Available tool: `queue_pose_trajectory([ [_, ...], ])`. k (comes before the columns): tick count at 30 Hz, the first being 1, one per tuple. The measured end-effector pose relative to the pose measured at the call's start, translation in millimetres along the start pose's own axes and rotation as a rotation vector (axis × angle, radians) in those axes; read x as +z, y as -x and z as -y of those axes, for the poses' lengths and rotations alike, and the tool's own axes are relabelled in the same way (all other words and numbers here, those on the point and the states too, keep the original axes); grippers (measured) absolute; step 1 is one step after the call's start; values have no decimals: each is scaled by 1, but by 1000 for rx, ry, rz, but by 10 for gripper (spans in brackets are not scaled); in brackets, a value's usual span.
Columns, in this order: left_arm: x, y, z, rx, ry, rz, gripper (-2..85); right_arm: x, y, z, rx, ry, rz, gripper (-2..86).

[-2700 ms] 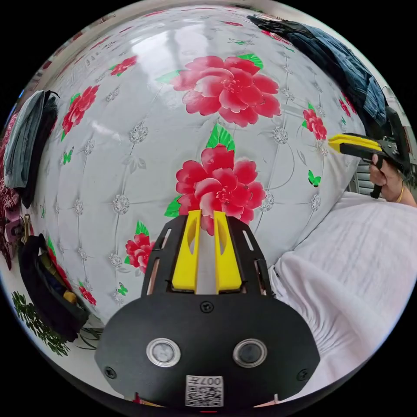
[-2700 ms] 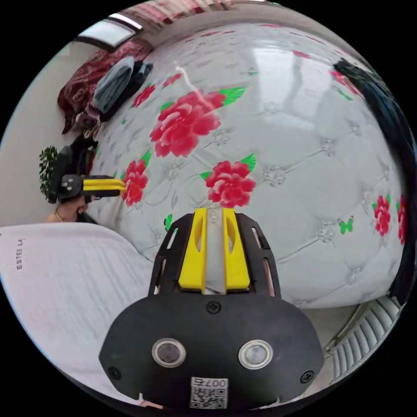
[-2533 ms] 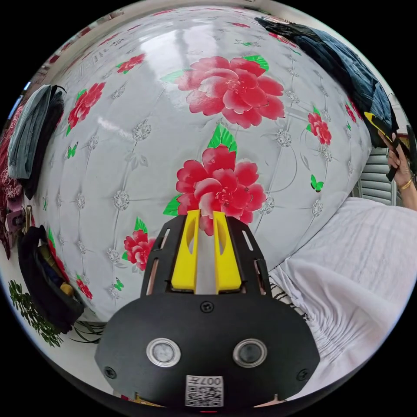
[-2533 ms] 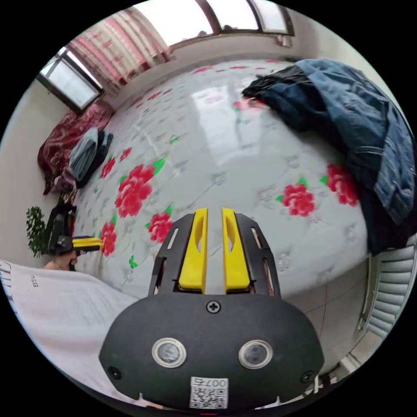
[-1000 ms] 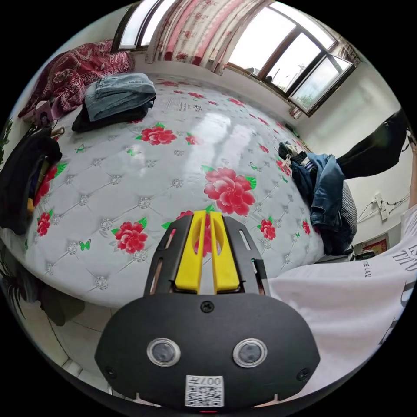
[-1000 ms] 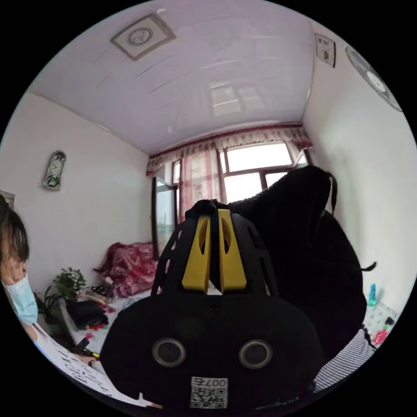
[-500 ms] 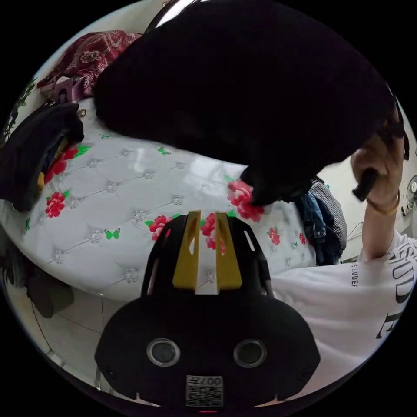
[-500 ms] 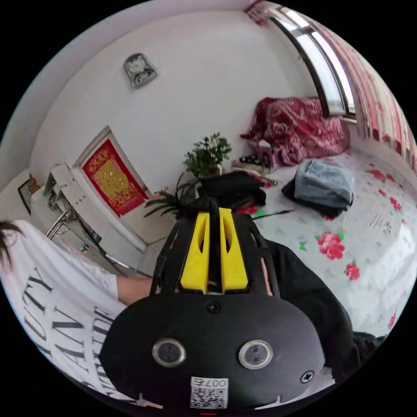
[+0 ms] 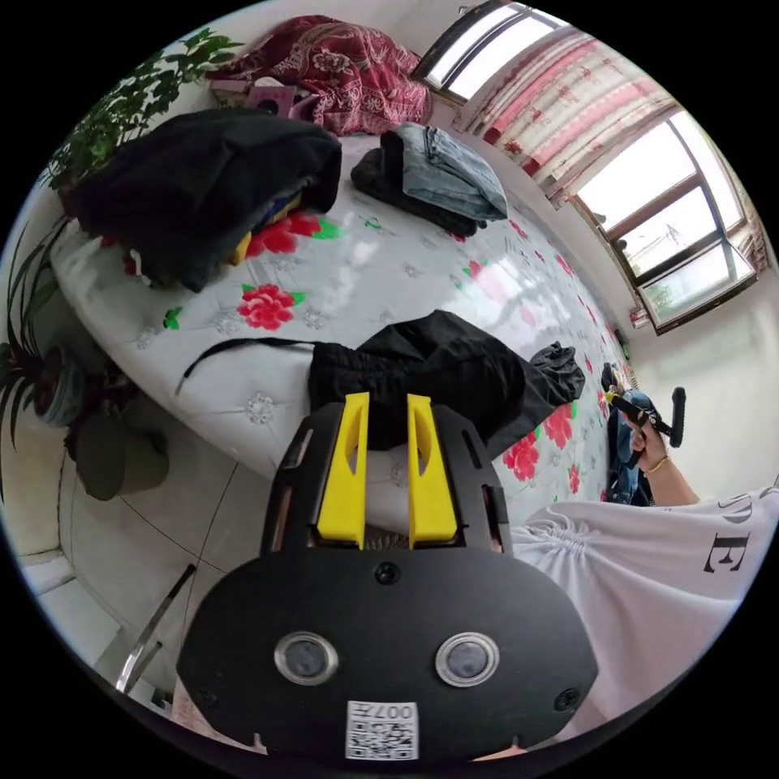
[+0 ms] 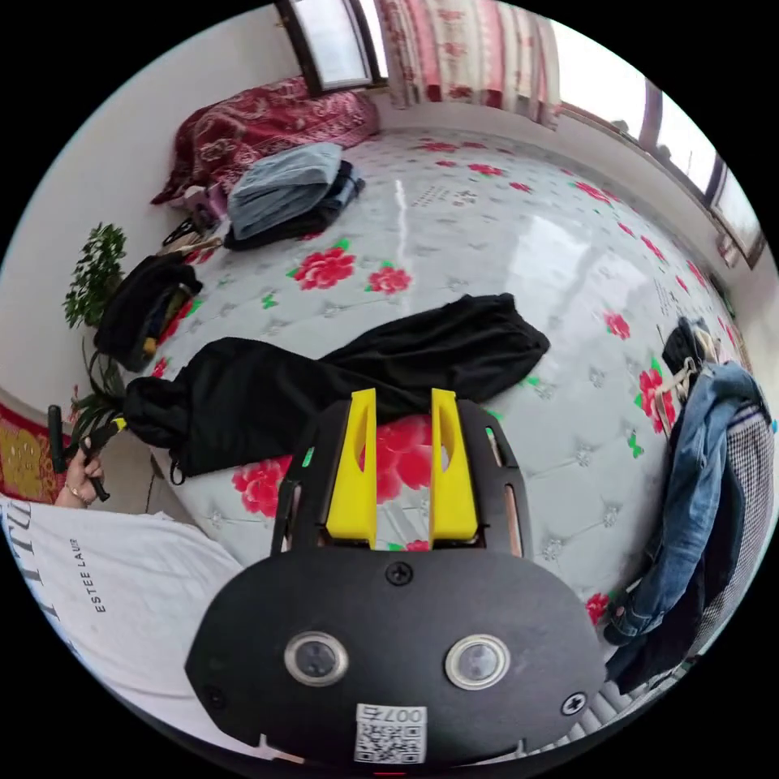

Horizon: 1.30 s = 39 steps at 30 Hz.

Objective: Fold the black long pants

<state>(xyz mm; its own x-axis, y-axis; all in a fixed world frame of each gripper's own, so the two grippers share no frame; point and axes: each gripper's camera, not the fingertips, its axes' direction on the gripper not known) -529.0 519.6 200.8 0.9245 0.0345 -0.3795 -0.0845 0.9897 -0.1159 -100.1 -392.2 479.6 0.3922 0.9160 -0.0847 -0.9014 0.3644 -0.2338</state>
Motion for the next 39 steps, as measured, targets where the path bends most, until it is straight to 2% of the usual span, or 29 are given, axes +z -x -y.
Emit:
queue_pose_trajectory([
  [3,-23,-22,36,69,-51,15,93,21,-64,5,111,30,-51,85],
  [6,1,-66,65,190,33,-28,121,48,-100,15,133,55,-73,90],
  [9,60,-113,78,267,165,-55,124,84,-123,29,124,88,-69,86],
  [12,116,-137,84,251,316,-45,76,123,-138,38,112,163,-56,68],
  [14,118,-144,85,242,312,-18,37,147,-141,36,72,245,-67,47],
  [17,84,-142,99,186,246,-39,3,145,-149,27,-8,230,-159,14],
  [19,56,-142,111,170,177,-50,-3,127,-168,22,-1,200,-133,6],
  [21,22,-147,122,178,95,-50,-5,70,-207,7,103,25,-23,1],
  [24,-38,-157,132,211,-47,-80,-8,-21,-255,-28,236,-191,39,-1],
  [31,-108,-166,103,288,-215,-241,-9,-217,-316,-150,373,-548,-143,0],
  [33,-106,-167,91,334,-230,-192,-9,-264,-332,-189,389,-609,-205,3],
  [35,-66,-166,72,407,-110,-8,-7,-274,-347,-207,385,-570,-242,9],
  [36,-49,-162,68,401,-47,28,-7,-266,-363,-212,406,-483,-238,15],
  [37,-16,-148,57,354,73,63,-6,-258,-371,-214,423,-431,-234,19],
  [39,13,-118,37,215,163,68,-5,-219,-395,-225,471,-250,-240,36],
])
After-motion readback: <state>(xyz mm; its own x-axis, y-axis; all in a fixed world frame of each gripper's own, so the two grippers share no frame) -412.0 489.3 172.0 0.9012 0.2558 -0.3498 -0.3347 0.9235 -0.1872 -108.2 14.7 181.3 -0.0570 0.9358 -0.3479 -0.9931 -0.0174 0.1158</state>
